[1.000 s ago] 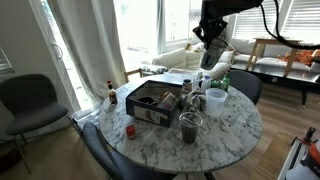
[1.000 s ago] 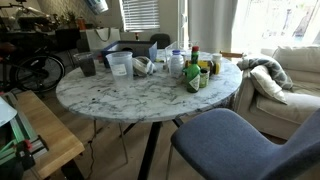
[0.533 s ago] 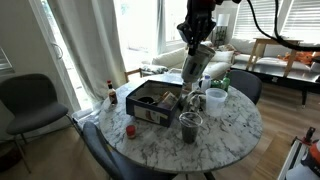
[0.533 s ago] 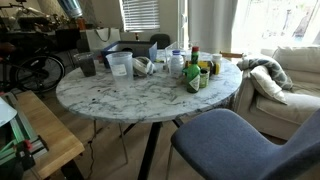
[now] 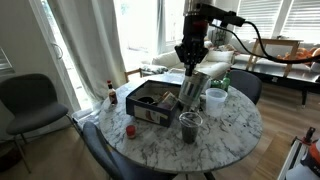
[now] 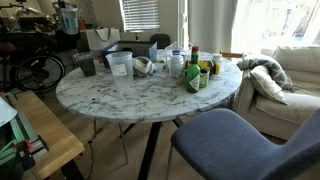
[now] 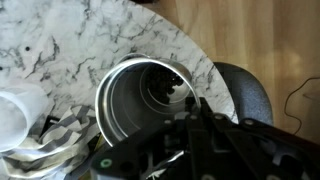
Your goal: Empty the silver cup into the smaller plastic cup
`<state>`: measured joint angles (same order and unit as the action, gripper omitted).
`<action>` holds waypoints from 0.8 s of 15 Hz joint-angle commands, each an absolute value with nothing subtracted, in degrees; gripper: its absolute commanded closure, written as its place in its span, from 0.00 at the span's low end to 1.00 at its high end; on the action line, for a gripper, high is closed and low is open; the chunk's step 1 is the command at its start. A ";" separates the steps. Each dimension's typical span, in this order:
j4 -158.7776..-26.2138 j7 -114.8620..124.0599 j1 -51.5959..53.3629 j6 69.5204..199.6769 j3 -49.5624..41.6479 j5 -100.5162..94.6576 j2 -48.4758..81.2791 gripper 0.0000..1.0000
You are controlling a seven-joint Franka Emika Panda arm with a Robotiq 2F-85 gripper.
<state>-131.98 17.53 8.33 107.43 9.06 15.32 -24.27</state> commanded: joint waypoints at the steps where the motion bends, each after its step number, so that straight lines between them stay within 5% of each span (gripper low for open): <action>1: -135.09 12.03 8.07 111.76 6.23 22.72 -19.90 0.99; 7: -141.66 5.49 7.33 125.11 3.53 32.43 -16.20 0.99; 12: -140.48 6.68 7.04 124.03 3.86 30.76 -15.44 0.96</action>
